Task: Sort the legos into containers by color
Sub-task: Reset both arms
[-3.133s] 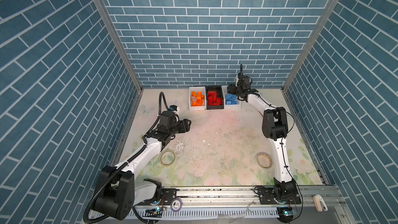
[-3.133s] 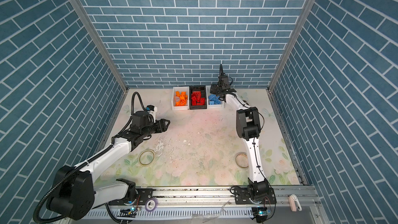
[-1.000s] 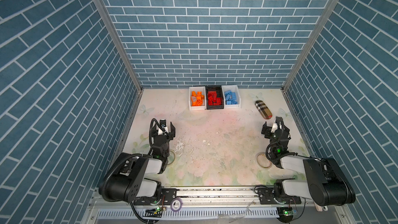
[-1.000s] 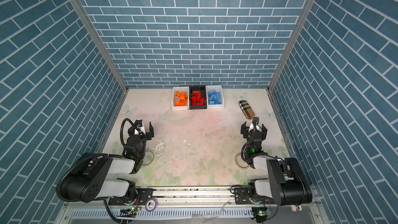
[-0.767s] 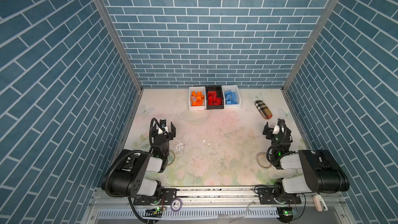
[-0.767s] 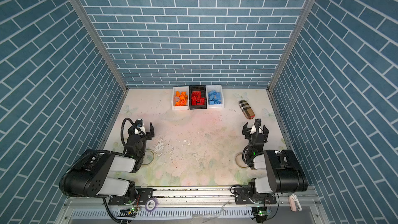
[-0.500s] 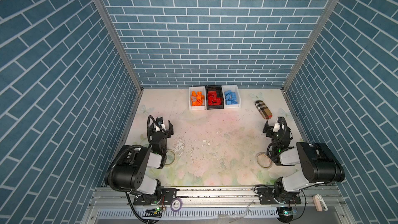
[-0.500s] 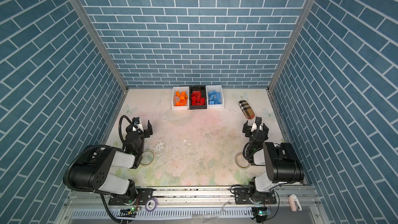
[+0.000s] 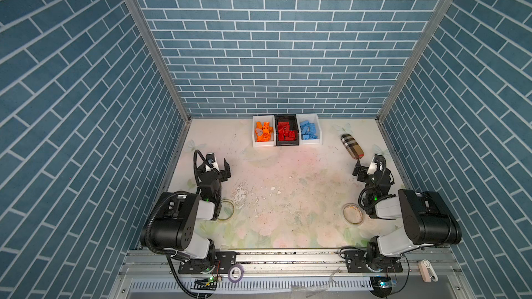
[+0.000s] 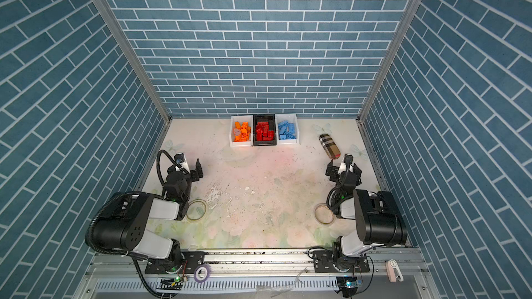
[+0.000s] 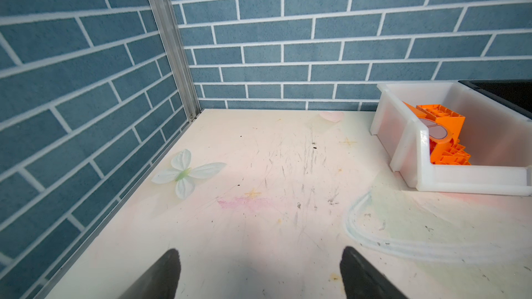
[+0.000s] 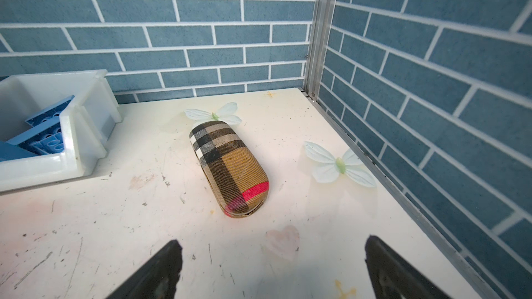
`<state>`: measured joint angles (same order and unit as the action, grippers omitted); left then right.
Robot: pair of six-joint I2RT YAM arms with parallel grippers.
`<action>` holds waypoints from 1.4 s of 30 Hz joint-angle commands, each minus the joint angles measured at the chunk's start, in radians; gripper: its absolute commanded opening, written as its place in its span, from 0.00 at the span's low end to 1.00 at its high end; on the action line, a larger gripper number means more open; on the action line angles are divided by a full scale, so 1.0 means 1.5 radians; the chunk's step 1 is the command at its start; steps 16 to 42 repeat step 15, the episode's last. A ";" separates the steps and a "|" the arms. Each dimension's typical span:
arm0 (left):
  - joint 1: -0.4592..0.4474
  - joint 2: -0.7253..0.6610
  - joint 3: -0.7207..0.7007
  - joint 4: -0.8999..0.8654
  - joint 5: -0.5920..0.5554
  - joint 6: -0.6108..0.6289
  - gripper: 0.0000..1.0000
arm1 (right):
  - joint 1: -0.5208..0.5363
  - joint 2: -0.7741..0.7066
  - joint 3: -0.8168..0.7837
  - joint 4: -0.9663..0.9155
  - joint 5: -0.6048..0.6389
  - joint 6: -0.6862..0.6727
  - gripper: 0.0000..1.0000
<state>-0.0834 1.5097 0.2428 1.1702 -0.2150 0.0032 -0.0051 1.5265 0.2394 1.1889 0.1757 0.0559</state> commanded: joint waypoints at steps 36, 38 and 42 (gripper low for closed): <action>0.004 0.000 0.008 0.003 0.005 -0.007 0.88 | -0.001 -0.008 -0.001 0.004 -0.009 0.012 0.99; 0.004 0.000 0.008 0.003 0.005 -0.007 0.88 | -0.001 -0.008 -0.001 0.004 -0.009 0.012 0.99; 0.004 0.000 0.008 0.003 0.005 -0.007 0.88 | -0.001 -0.008 -0.001 0.004 -0.009 0.012 0.99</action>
